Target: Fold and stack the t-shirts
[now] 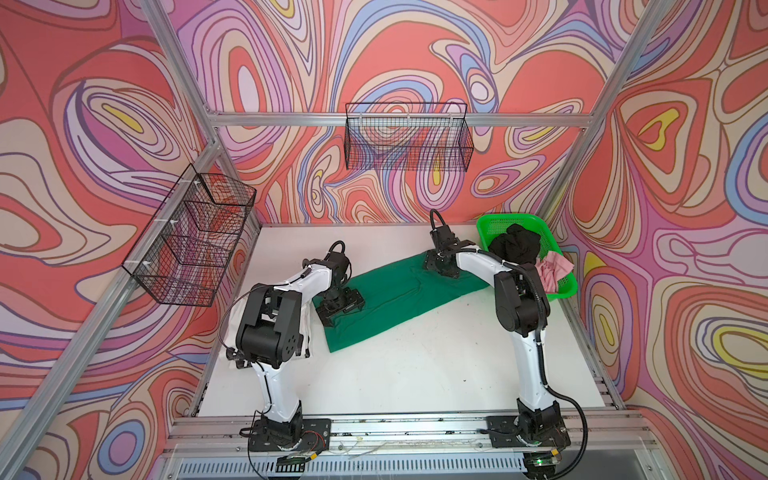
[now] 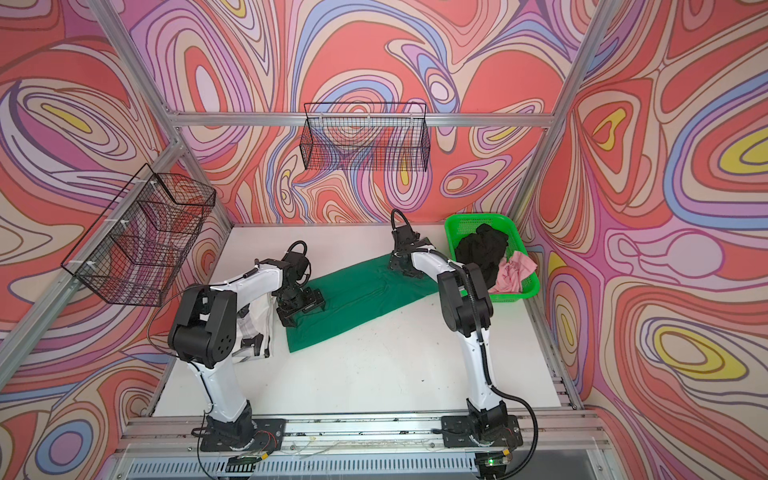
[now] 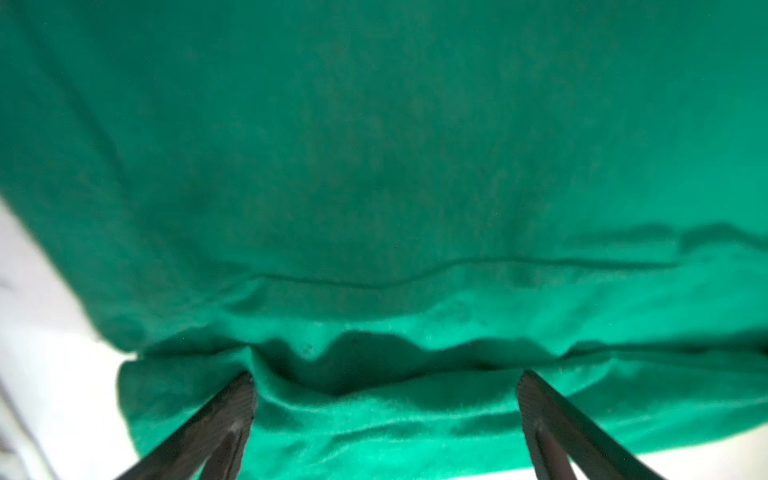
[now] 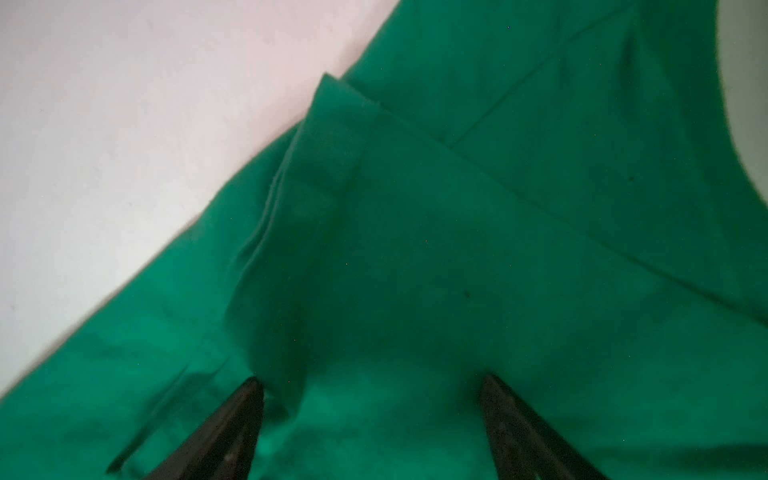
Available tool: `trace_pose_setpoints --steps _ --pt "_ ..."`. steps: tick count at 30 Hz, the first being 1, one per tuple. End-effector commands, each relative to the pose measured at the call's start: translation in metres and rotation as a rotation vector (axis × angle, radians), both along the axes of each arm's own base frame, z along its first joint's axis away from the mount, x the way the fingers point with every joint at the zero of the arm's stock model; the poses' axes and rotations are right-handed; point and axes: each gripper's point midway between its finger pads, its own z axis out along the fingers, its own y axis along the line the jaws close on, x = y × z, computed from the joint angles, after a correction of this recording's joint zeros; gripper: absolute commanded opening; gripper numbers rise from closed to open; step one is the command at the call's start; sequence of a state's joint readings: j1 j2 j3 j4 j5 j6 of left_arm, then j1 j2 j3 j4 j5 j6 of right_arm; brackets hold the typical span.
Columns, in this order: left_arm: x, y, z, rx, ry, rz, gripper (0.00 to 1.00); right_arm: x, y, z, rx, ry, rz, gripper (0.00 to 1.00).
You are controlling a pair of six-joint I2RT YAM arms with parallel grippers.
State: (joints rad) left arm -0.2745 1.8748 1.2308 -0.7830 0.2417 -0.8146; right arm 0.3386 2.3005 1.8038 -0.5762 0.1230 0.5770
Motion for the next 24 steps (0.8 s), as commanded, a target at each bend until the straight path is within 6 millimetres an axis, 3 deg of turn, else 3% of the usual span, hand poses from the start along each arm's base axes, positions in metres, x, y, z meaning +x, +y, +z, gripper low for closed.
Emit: trace_pose_setpoints --steps 1,13,17,24 --pt "-0.05 -0.026 -0.026 -0.077 0.163 0.017 1.0 -0.009 0.001 -0.043 -0.02 0.112 0.056 0.86" --pt "-0.125 -0.088 -0.028 -0.159 0.19 -0.022 1.0 0.017 0.04 -0.042 0.077 0.096 0.247 0.86" --pt "-0.135 -0.11 -0.013 -0.188 0.15 -0.04 1.0 0.028 0.044 -0.012 0.067 0.042 0.283 0.86" --pt "-0.144 -0.136 0.039 -0.225 0.054 -0.112 1.0 0.031 0.044 0.065 0.095 -0.078 0.275 0.86"
